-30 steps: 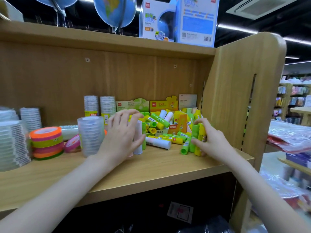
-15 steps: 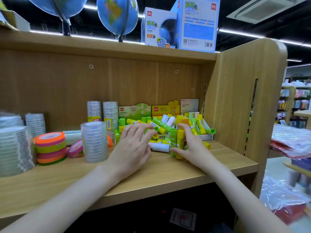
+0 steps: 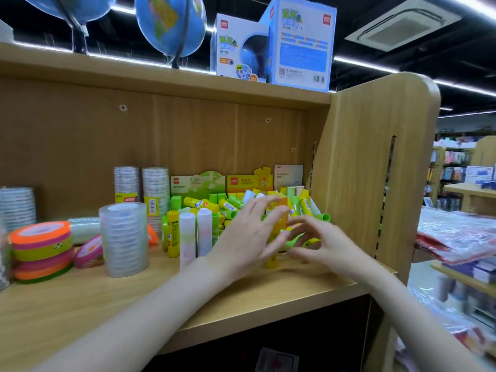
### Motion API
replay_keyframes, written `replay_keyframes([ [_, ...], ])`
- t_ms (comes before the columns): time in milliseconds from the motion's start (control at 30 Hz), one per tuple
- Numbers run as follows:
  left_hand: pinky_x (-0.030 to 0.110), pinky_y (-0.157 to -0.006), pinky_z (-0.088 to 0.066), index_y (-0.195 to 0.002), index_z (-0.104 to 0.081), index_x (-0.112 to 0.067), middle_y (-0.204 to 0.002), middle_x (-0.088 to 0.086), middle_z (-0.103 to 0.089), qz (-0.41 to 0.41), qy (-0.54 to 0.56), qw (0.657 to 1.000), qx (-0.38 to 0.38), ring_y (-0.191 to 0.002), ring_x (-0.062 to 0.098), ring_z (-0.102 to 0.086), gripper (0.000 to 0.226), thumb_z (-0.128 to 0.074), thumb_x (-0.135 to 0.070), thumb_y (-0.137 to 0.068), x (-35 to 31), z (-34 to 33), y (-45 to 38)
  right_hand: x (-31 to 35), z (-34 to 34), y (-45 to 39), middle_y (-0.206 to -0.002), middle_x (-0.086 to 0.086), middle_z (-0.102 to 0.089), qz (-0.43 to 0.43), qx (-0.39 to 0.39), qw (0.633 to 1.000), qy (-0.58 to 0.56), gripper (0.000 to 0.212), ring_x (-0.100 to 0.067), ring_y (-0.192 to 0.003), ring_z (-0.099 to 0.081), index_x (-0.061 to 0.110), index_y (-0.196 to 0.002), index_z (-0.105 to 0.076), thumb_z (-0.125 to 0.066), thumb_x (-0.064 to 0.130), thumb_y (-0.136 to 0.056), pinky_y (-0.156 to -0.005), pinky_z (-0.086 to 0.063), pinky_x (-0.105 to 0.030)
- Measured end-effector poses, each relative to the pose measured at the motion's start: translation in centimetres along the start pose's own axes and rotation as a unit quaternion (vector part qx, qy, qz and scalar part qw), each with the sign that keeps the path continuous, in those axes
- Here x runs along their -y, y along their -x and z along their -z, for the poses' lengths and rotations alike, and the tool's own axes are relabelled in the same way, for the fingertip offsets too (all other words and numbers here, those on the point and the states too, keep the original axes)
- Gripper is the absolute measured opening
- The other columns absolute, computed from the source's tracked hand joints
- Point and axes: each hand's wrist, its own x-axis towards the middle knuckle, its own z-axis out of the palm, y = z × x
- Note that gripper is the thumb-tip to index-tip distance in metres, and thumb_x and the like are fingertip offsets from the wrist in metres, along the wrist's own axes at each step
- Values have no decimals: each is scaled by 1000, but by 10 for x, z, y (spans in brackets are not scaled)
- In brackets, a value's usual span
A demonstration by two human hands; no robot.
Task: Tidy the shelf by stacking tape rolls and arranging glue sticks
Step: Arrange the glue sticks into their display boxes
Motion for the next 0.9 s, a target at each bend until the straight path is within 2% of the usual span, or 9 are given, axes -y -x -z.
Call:
replay_keyframes([
  [100, 32, -83, -44, -104, -58, -16, -111, 6, -57, 2, 25, 999, 30, -103, 17, -45, 35, -42, -42, -89, 2, -12, -3, -16, 19, -13, -97, 4, -64, -27, -89, 993, 79, 19, -11, -90, -59, 22, -99, -63, -70, 19, -81, -77, -45, -16],
  [167, 39, -68, -54, -102, -50, -23, -108, 1, -54, 12, 45, 997, 62, -101, 16, -42, 30, -40, -46, -86, 4, -16, -2, -32, 27, -36, -110, -4, -61, -74, -128, 976, 161, 31, -18, -103, -55, 12, -114, -59, -66, 21, -84, -84, -40, -23],
  [200, 41, -65, -55, -101, -46, -25, -108, 1, -53, 14, 47, 996, 73, -103, 15, -38, 28, -39, -46, -85, 5, -18, -1, -39, 29, -50, -117, -8, -58, -100, -120, 970, 188, 39, -22, -111, -52, 13, -122, -54, -64, 23, -86, -90, -38, -29],
  [267, 40, -72, -53, -100, -48, -23, -108, 1, -51, 19, 53, 996, 75, -105, 16, -34, 29, -38, -44, -83, 9, -21, 1, -49, 26, -76, -129, -11, -51, -159, -69, 955, 242, 52, -28, -123, -44, 20, -134, -41, -61, 30, -87, -98, -34, -39],
  [333, 31, -83, -43, -98, -53, -19, -106, 1, -50, 29, 64, 995, 64, -101, 14, -32, 31, -39, -41, -82, 12, -23, 1, -56, 19, -97, -136, -10, -44, -186, -14, 942, 278, 62, -29, -130, -37, 24, -141, -31, -60, 35, -87, -102, -30, -47],
  [433, 17, -79, -27, -98, -55, -17, -102, -3, -45, 58, 95, 993, 47, -93, 11, -28, 20, -52, -31, -84, 13, -23, 0, -65, 12, -120, -143, -11, -34, -208, 38, 935, 286, 70, -31, -134, -30, 28, -144, -24, -60, 37, -84, -106, -29, -51],
  [533, 13, -75, -26, -100, -56, -16, -99, -8, -37, 86, 107, 990, 41, -91, 11, -28, 16, -57, -19, -85, 11, -22, 0, -73, 13, -127, -144, -18, -28, -208, 70, 939, 265, 75, -34, -133, -30, 31, -144, -23, -62, 37, -81, -106, -32, -45],
  [700, 27, -85, -38, -104, -56, -15, -107, 1, -42, 150, 121, 979, 63, -97, 15, -32, 20, -54, -14, -84, 11, -26, 0, -80, 13, -114, -129, -18, -38, -171, 14, 958, 228, 61, -30, -124, -39, 36, -137, -33, -62, 40, -84, -103, -36, -43],
  [900, 29, -93, -31, -111, -49, -16, -108, 0, -34, 220, 95, 967, 86, -107, 19, -30, 24, -49, -19, -87, 11, -27, 1, -84, 7, -110, -130, -17, -37, -166, -34, 971, 168, 47, -29, -124, -39, 33, -134, -39, -54, 37, -89, -102, -37, -50],
])
